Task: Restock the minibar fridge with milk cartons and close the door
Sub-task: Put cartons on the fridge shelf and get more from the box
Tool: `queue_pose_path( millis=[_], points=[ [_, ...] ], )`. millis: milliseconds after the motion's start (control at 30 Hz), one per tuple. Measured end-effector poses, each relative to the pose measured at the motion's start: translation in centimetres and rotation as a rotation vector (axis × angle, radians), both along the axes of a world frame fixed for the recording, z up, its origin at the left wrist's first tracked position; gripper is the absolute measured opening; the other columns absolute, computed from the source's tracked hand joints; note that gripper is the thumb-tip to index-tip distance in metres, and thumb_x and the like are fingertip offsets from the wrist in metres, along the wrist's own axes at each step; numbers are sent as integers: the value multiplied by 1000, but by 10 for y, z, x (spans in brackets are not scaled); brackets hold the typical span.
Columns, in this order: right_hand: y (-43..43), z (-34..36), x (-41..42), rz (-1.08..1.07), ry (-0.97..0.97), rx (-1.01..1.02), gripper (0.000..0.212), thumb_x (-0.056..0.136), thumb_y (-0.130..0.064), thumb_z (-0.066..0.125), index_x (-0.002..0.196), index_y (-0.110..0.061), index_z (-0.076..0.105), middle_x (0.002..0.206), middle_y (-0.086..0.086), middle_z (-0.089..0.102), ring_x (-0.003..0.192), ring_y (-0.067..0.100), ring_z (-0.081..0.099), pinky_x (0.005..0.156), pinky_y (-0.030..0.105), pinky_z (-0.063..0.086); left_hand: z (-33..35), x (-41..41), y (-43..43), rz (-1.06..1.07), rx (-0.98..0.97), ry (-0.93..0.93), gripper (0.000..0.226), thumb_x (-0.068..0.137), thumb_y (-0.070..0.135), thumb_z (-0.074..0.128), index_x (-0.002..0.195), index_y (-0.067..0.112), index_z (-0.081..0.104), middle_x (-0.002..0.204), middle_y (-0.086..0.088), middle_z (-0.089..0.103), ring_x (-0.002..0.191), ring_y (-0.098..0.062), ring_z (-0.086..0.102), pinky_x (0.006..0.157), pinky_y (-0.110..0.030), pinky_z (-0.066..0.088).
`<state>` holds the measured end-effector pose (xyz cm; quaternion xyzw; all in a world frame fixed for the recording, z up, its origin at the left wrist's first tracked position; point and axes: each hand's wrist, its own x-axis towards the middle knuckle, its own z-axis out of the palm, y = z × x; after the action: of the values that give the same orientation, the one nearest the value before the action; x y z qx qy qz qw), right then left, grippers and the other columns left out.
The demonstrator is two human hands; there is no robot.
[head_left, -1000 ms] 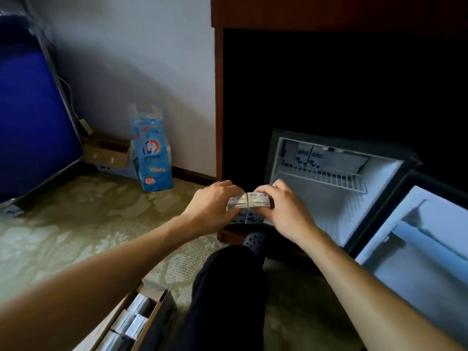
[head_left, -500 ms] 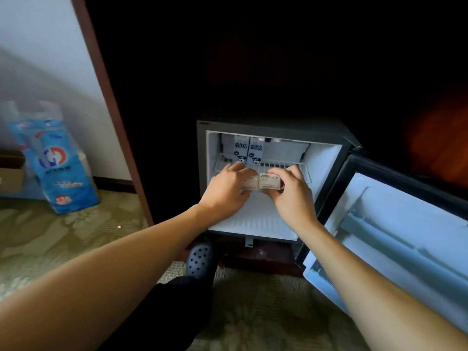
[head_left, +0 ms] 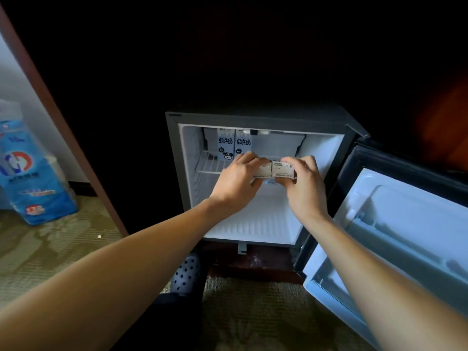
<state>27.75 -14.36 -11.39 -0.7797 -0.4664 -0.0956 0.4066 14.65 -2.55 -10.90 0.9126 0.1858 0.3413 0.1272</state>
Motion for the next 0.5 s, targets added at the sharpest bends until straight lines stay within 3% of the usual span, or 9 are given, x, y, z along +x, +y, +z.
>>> queue_pose_path(
  millis=[200, 300, 400, 500],
  points=[
    [6, -12, 7, 30, 98, 103, 41, 89, -10, 72, 125, -24, 60, 108, -7, 47, 97, 16, 58, 84, 32, 51, -12, 16, 12, 1, -74, -97, 44, 91, 15, 67, 134, 15, 58, 120, 0, 56, 104, -22, 58, 77, -45, 57],
    [12, -13, 11, 61, 171, 138, 45, 92, -17, 72, 133, -26, 56, 113, -3, 51, 101, 14, 57, 87, 28, 50, -19, 23, 15, -6, -216, -214, 47, 92, 10, 68, 136, 16, 57, 125, 3, 53, 108, -16, 59, 86, -40, 58],
    [23, -18, 17, 57, 261, 160, 54, 93, -24, 70, 142, -25, 47, 120, -5, 50, 108, 11, 55, 92, 23, 47, -24, 28, 14, 37, -430, -347, 53, 90, 8, 71, 138, 16, 52, 130, 2, 47, 109, -4, 56, 91, -25, 57],
    [35, -28, 21, 30, 322, 165, 42, 94, -32, 68, 133, -23, 53, 121, -2, 52, 114, 15, 55, 97, 30, 49, -32, 35, 15, 107, -588, -430, 54, 85, 10, 78, 132, 16, 53, 125, 0, 53, 106, -2, 58, 90, -24, 57]
  ],
)
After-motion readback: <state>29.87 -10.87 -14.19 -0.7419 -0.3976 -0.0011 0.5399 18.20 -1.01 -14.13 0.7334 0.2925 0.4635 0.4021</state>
